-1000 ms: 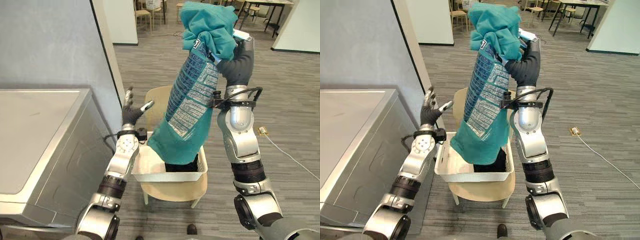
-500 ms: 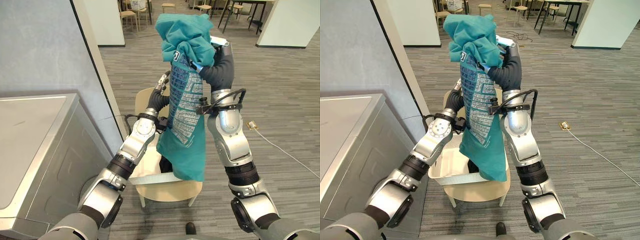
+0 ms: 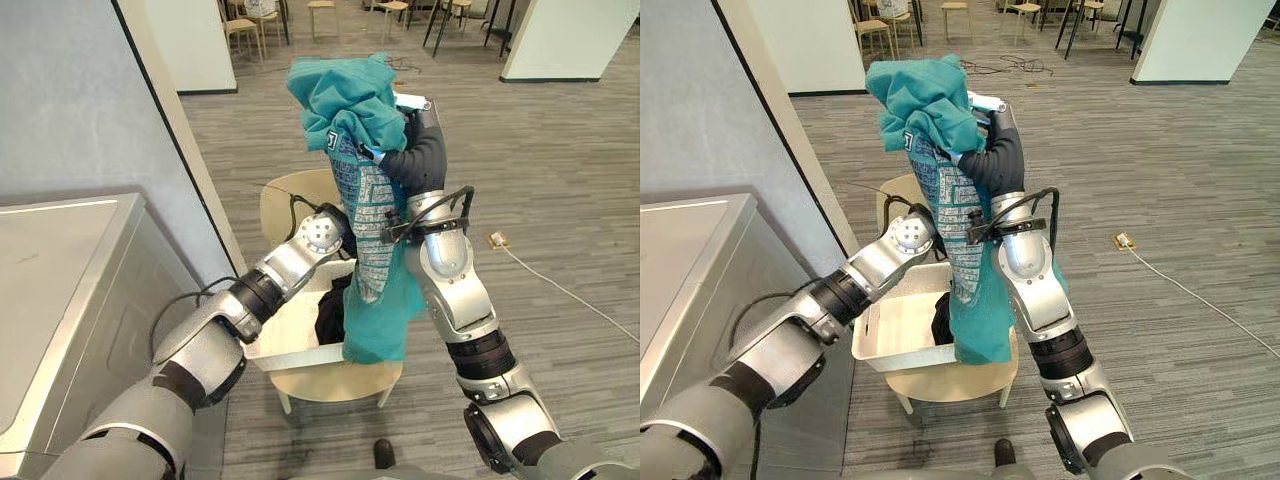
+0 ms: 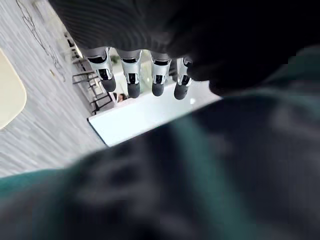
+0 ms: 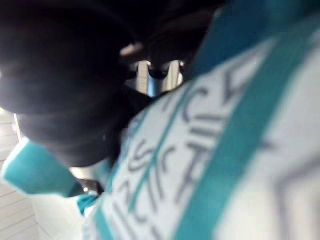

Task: Pick up the laundry basket with both hands and put the clothes into the washing machine.

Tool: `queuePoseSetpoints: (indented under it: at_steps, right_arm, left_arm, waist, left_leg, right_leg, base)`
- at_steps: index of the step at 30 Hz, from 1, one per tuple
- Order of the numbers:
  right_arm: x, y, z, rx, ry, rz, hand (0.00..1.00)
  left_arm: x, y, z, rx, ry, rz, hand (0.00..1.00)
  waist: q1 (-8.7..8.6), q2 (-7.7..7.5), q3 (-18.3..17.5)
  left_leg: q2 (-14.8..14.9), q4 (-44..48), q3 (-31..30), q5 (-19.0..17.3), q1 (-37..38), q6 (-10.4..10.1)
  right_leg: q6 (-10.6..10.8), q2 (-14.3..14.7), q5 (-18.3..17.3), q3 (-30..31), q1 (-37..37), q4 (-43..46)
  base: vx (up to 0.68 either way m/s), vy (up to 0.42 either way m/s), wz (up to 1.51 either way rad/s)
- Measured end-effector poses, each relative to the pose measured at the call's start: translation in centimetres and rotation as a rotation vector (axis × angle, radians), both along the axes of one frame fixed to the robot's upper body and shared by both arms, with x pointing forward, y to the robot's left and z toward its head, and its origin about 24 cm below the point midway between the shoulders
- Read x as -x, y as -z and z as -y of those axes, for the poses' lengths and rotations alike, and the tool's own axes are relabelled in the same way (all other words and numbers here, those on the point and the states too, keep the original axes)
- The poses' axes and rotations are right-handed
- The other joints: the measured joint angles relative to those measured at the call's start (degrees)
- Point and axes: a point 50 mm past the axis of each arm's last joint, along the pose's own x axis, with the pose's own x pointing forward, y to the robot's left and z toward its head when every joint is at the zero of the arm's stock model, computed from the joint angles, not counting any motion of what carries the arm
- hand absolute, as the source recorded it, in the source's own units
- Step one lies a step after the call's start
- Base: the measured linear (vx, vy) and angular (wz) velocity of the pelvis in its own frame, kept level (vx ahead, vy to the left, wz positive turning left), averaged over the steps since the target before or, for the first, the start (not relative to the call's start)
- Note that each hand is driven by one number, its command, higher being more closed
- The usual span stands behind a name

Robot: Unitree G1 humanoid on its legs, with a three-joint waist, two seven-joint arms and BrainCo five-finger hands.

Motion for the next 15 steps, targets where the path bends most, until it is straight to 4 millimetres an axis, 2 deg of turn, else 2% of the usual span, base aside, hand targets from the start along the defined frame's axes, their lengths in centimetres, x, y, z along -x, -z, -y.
queuePoseSetpoints:
  at_steps: [2, 4, 6, 7, 8, 9, 11, 15]
  right_arm:
    - [0.0, 0.1, 0.1, 0.009, 0.003, -0.001, 1.0]
    - [0.0, 0.4, -0.3, 0.015, -0.012, -0.013, 1.0]
    - [0.2, 0.5, -1.3, 0.022, -0.054, -0.012, 1.0]
    - [0.3, 0.5, -1.5, 0.017, -0.075, -0.013, 1.0]
    - [0.3, 0.4, -1.4, 0.018, -0.075, -0.009, 1.0]
    - [0.5, 0.3, -1.2, 0.011, -0.07, 0.005, 1.0]
    - [0.9, 0.0, -0.3, -0.002, -0.048, 0.032, 1.0]
    - [1.0, 0.1, -0.4, -0.006, -0.05, 0.032, 1.0]
  left_arm:
    - [1.4, 2.0, -0.4, -0.068, 0.07, -0.064, 0.0]
    - [1.7, 2.1, 0.0, -0.107, 0.132, -0.096, 0.0]
    - [0.1, -0.8, 0.7, -0.104, 0.139, -0.053, 0.0]
    - [-0.7, -3.9, 1.4, -0.067, 0.148, 0.022, 0.0]
    - [-0.8, -5.0, 1.5, -0.05, 0.16, 0.045, 0.0]
    - [-0.6, -6.7, 1.4, -0.023, 0.189, 0.086, 1.0]
    - [-0.4, -7.5, 0.9, -0.007, 0.203, 0.107, 1.0]
    - [-0.3, -6.3, 0.4, -0.022, 0.199, 0.062, 1.0]
  waist:
    - [0.42, 0.35, 0.22]
    - [0.77, 0.59, 0.4]
    - [0.35, 0.6, 0.41]
    - [-0.17, 0.68, 0.41]
    - [-0.47, 0.75, 0.4]
    - [-0.6, 0.96, 0.34]
    - [-0.39, 1.32, 0.11]
    - [-0.22, 1.46, 0.12]
  left_leg:
    - [0.06, 0.29, 0.65, -0.38, 0.18, -0.09]
    - [0.1, 1.23, 1.04, -1.19, 0.12, -0.23]
    - [0.06, 1.45, 1.65, -1.42, 0.12, -0.15]
    - [-0.06, 1.41, 1.85, -1.46, 0.14, -0.06]
    - [-0.1, 1.4, 1.9, -1.48, 0.2, -0.02]
    - [-0.09, 1.38, 2.23, -1.55, 0.37, 0.09]
    - [-0.01, 1.37, 2.23, -1.56, 0.43, 0.1]
    - [0.02, 1.37, 2.2, -1.56, 0.33, 0.11]
  right_leg:
    - [0.0, 0.11, 0.0, 0.59, 0.0, -0.01]
    - [-0.01, 0.19, 0.01, 1.61, 0.02, -0.02]
    - [0.0, 0.1, 0.0, 1.71, -0.13, -0.01]
    - [0.03, -0.05, -0.01, 1.78, -0.17, 0.0]
    - [0.05, -0.06, -0.02, 1.85, -0.16, 0.0]
    - [0.15, 0.04, 0.08, 2.08, -0.16, 0.02]
    - [0.16, 0.12, 0.08, 1.93, 0.0, 0.02]
    - [0.16, 0.13, 0.08, 1.57, 0.11, 0.02]
  base:
    - [-0.01, 0.0, -0.17]
    - [-0.01, 0.008, -0.15]
    - [-0.01, 0.004, -0.13]
    - [0.0, 0.005, -0.08]
    - [0.01, 0.004, -0.11]
    - [0.02, -0.002, -0.07]
    - [0.02, -0.01, 0.01]
    - [-0.02, -0.014, 0.06]
